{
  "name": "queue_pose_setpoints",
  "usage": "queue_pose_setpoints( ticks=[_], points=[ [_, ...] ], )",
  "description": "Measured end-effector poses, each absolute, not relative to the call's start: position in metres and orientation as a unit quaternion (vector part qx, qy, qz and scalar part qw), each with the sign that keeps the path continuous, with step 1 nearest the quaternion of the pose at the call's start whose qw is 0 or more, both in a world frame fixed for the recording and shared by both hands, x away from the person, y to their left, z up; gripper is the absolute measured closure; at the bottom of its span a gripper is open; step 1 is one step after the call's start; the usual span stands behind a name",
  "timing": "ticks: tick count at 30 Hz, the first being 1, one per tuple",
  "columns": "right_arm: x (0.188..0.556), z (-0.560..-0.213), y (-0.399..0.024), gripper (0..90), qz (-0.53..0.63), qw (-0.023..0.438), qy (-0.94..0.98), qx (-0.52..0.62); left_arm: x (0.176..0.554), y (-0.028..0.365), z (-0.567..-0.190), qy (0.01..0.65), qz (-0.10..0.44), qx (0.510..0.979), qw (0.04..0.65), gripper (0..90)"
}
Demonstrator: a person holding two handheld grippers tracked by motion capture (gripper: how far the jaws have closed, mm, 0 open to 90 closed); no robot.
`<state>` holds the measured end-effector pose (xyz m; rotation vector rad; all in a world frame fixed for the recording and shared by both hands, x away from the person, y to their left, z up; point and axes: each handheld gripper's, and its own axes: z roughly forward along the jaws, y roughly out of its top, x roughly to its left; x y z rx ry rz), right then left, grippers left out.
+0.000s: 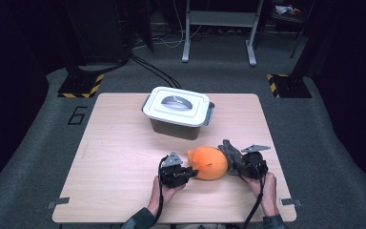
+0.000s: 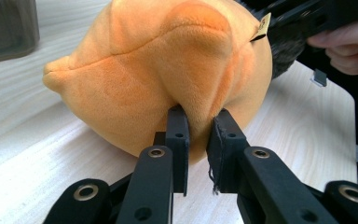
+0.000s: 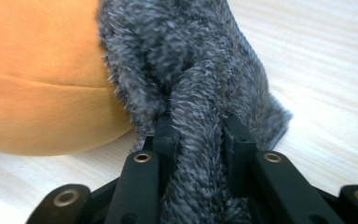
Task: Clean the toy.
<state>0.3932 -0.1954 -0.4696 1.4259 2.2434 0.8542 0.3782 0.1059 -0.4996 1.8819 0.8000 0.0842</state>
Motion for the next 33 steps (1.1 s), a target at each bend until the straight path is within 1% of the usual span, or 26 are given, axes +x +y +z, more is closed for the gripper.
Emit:
queue_pose_setpoints(
  ticks=[5,10,14,16,17,19,22,25,28,30,33],
  points=[
    [0.377,-0.443,-0.194,71.8,0.332,0.193,0.789,0.478,0.377,0.106,-0.500,0.330,0.035,0.787,0.520,79.4],
    [0.364,-0.418,-0.176,71.4,0.368,0.195,0.801,0.430,0.378,0.106,-0.499,0.327,0.036,0.788,0.520,79.1],
    [0.364,-0.416,-0.150,71.3,0.353,0.188,0.822,0.405,0.378,0.106,-0.499,0.323,0.035,0.789,0.521,77.5],
    [0.369,-0.422,-0.142,71.4,0.337,0.189,0.828,0.406,0.379,0.107,-0.499,0.318,0.042,0.793,0.518,73.8],
    [0.371,-0.425,-0.140,71.4,0.335,0.190,0.827,0.409,0.379,0.107,-0.499,0.316,0.044,0.796,0.515,70.4],
    [0.375,-0.427,-0.141,71.4,0.341,0.187,0.827,0.407,0.379,0.108,-0.499,0.318,0.047,0.792,0.518,60.6],
    [0.377,-0.428,-0.143,71.4,0.346,0.179,0.823,0.413,0.379,0.109,-0.499,0.312,0.043,0.791,0.525,50.3],
    [0.379,-0.428,-0.144,71.4,0.346,0.173,0.825,0.413,0.377,0.103,-0.501,0.302,0.067,0.799,0.516,45.9],
    [0.380,-0.430,-0.145,71.4,0.347,0.174,0.827,0.407,0.374,0.095,-0.499,0.288,0.119,0.814,0.490,42.5],
    [0.381,-0.430,-0.144,71.4,0.347,0.172,0.826,0.409,0.372,0.091,-0.500,0.283,0.148,0.819,0.477,42.1],
    [0.382,-0.431,-0.146,71.4,0.349,0.171,0.825,0.409,0.369,0.089,-0.500,0.286,0.173,0.814,0.475,40.9]
  ],
)
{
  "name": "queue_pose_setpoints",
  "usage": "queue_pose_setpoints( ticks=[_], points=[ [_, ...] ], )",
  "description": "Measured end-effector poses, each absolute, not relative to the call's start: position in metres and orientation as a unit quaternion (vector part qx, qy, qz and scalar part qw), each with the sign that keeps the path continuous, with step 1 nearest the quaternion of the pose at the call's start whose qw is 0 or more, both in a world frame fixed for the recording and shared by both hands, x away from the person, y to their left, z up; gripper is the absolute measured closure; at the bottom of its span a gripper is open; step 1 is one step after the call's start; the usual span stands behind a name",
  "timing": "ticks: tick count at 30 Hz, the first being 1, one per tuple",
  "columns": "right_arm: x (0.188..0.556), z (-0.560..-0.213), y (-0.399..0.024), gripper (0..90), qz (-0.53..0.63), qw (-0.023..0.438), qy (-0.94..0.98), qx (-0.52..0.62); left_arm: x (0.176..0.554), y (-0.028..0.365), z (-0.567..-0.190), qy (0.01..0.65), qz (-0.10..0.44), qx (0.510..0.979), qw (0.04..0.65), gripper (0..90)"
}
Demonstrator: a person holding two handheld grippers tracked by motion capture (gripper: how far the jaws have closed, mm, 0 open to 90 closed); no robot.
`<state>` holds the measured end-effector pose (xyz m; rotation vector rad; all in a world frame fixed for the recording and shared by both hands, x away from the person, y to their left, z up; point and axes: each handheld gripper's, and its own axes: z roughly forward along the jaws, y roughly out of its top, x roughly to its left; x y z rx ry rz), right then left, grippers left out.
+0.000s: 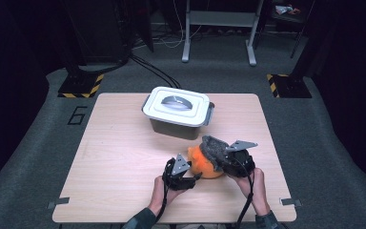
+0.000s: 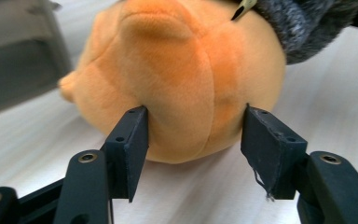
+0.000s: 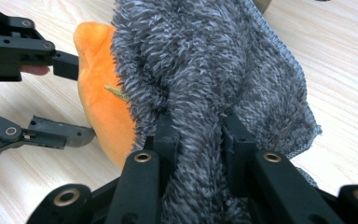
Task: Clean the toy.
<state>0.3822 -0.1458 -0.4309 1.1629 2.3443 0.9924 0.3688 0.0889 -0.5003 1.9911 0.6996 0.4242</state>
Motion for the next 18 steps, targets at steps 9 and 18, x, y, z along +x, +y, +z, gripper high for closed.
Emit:
queue_pose_setpoints(
  ticks=[9,18],
  points=[
    [0.385,-0.432,-0.150,71.4,0.350,0.170,0.821,0.417,0.373,0.087,-0.503,0.272,0.173,0.816,0.479,53.8],
    [0.378,-0.426,-0.157,71.6,0.355,0.180,0.815,0.421,0.374,0.088,-0.501,0.281,0.142,0.805,0.502,78.7]
  ],
)
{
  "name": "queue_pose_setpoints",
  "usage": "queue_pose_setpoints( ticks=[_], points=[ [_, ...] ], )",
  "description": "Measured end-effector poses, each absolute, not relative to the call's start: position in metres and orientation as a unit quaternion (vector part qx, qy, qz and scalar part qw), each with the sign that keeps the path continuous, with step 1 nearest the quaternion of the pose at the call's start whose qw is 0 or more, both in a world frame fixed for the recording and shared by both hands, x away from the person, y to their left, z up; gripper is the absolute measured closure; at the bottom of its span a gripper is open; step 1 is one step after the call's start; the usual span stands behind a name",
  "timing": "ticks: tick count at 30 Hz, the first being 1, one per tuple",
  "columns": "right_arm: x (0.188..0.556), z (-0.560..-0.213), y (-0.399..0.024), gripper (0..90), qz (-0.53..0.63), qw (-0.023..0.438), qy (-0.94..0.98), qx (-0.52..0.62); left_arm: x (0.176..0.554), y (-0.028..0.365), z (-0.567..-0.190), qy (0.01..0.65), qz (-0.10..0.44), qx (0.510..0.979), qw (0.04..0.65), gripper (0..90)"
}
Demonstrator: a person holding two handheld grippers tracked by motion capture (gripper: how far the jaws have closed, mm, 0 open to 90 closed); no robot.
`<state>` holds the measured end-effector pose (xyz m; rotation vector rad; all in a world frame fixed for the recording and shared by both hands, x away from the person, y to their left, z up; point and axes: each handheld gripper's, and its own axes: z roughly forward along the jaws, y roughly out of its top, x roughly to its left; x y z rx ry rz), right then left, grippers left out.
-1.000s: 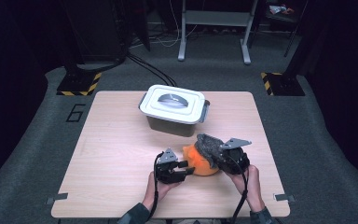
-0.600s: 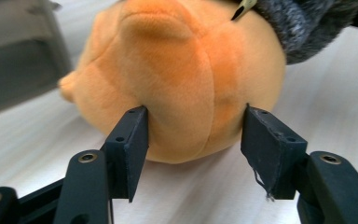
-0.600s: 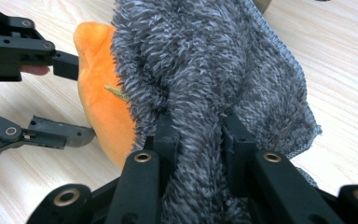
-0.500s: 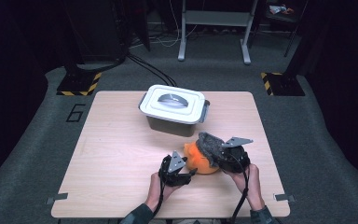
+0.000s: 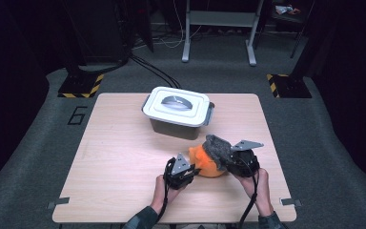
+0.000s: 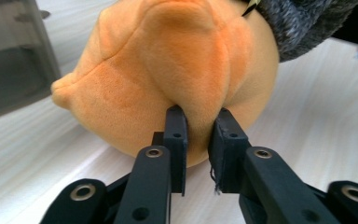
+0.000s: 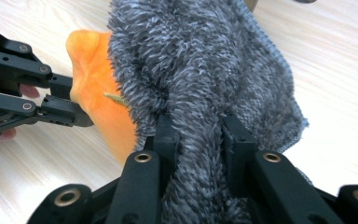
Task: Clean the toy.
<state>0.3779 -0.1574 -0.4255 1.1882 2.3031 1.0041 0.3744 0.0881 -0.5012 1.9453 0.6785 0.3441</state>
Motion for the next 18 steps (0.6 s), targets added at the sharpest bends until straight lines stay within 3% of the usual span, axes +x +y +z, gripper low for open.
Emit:
queue_pose_setpoints(
  ticks=[7,12,15,18],
  points=[
    [0.361,-0.408,-0.153,71.4,0.377,0.188,0.815,0.399,0.379,0.093,-0.490,0.321,0.069,0.782,0.529,80.2],
    [0.357,-0.407,-0.129,71.1,0.350,0.204,0.834,0.375,0.379,0.092,-0.488,0.330,0.050,0.780,0.529,80.1],
    [0.360,-0.415,-0.114,71.2,0.298,0.245,0.847,0.367,0.380,0.091,-0.490,0.330,0.056,0.784,0.523,80.1],
    [0.362,-0.416,-0.114,71.2,0.303,0.240,0.843,0.373,0.382,0.094,-0.491,0.334,0.051,0.781,0.525,80.1]
  ],
)
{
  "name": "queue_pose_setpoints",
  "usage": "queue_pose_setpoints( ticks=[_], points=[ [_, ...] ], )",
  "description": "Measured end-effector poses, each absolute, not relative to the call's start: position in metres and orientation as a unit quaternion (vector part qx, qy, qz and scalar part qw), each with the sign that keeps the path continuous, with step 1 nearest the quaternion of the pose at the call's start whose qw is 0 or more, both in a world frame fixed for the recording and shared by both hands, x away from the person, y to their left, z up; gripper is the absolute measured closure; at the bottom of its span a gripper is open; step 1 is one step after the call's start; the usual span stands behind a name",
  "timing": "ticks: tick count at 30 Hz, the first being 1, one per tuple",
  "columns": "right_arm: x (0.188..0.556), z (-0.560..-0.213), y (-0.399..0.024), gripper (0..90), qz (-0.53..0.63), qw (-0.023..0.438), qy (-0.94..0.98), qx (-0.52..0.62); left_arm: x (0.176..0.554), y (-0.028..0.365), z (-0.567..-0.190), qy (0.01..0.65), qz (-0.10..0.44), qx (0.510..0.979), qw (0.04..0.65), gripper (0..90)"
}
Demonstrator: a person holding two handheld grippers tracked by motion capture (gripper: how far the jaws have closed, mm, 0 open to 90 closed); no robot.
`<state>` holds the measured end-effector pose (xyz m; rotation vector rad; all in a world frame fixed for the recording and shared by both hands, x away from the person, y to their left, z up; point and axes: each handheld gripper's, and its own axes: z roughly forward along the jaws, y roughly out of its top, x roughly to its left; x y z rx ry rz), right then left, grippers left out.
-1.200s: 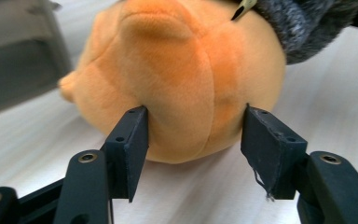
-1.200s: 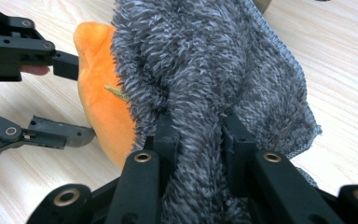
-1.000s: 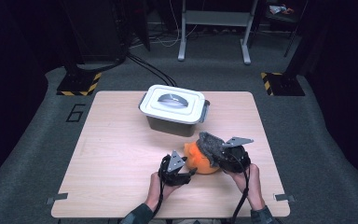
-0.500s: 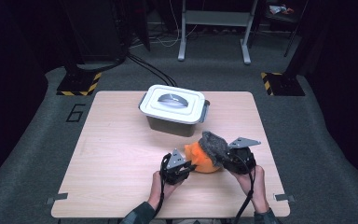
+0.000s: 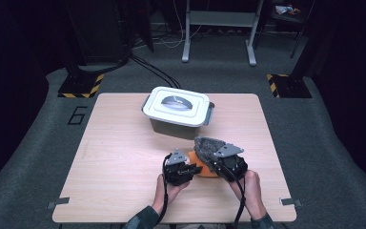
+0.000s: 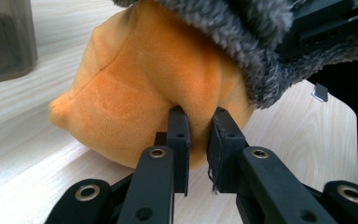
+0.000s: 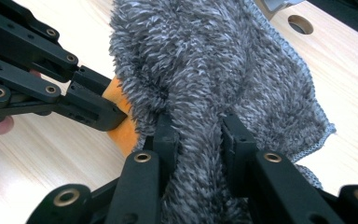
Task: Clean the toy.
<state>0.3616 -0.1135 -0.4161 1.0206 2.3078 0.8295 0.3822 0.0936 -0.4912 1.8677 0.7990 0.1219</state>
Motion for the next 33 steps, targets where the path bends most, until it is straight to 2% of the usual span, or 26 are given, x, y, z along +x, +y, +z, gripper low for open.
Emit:
queue_pose_setpoints(
  ticks=[18,28,33],
  points=[
    [0.379,-0.432,-0.162,70.4,0.336,0.199,0.810,0.437,0.385,0.096,-0.495,0.343,0.041,0.775,0.530,78.5],
    [0.395,-0.460,-0.190,70.4,0.310,0.182,0.792,0.492,0.386,0.097,-0.497,0.345,0.037,0.773,0.531,78.6],
    [0.406,-0.483,-0.194,70.4,0.295,0.159,0.793,0.508,0.386,0.097,-0.497,0.345,0.036,0.773,0.531,78.5]
  ],
)
